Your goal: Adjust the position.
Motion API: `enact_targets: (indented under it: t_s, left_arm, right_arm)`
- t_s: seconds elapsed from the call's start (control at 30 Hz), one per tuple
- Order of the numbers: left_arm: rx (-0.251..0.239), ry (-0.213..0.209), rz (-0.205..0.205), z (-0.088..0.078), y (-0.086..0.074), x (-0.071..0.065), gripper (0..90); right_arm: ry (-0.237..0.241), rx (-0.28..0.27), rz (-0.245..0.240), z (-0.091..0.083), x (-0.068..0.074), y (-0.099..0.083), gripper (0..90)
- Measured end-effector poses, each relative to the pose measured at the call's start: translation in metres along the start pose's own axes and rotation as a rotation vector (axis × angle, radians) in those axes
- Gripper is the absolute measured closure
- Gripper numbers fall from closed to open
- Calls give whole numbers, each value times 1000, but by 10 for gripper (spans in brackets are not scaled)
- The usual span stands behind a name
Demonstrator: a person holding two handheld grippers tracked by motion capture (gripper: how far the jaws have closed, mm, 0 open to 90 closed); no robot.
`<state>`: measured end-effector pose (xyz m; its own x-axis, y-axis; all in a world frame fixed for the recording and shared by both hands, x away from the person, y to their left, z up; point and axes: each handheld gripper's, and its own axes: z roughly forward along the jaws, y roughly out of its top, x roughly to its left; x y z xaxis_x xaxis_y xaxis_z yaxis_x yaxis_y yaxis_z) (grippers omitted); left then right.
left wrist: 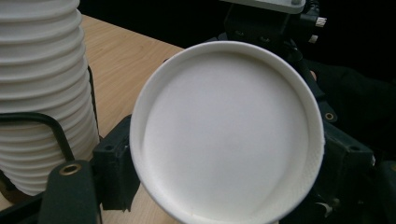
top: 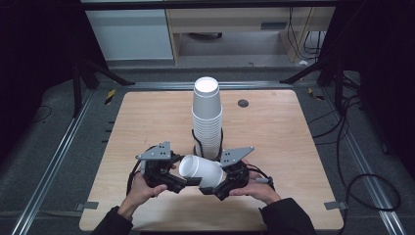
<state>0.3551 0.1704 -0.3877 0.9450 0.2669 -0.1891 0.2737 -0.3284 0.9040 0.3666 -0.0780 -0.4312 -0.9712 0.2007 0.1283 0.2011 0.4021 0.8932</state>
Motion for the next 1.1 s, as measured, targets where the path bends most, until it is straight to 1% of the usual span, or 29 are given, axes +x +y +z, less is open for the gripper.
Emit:
enact_targets:
  t_s: [0.23, 0.37, 0.47, 0.57, 0.77, 0.93, 1.1]
  left_arm:
    - [8, -4, -2, 1, -1, 1, 219]
    - [8, -10, -1, 1, 0, 0, 219]
    - [12, -16, -1, 1, 0, 0, 219]
    - [23, -13, 4, 3, -1, -1, 219]
    - [32, -25, -10, 3, -2, 2, 216]
    - [25, -19, -8, 3, -2, 2, 212]
    - [9, -10, -8, -2, 0, 2, 223]
  right_arm:
    - [0, 10, 1, 0, 0, -1, 76]
    - [-13, 6, -15, -1, 1, -1, 66]
    - [-7, -4, -21, -1, 2, -1, 62]
    - [-6, 5, -24, 1, 2, -1, 61]
    - [3, 15, -17, 2, 2, -2, 78]
    - [4, 20, -10, 2, 1, -3, 81]
    - [0, 32, -7, 0, -1, -4, 83]
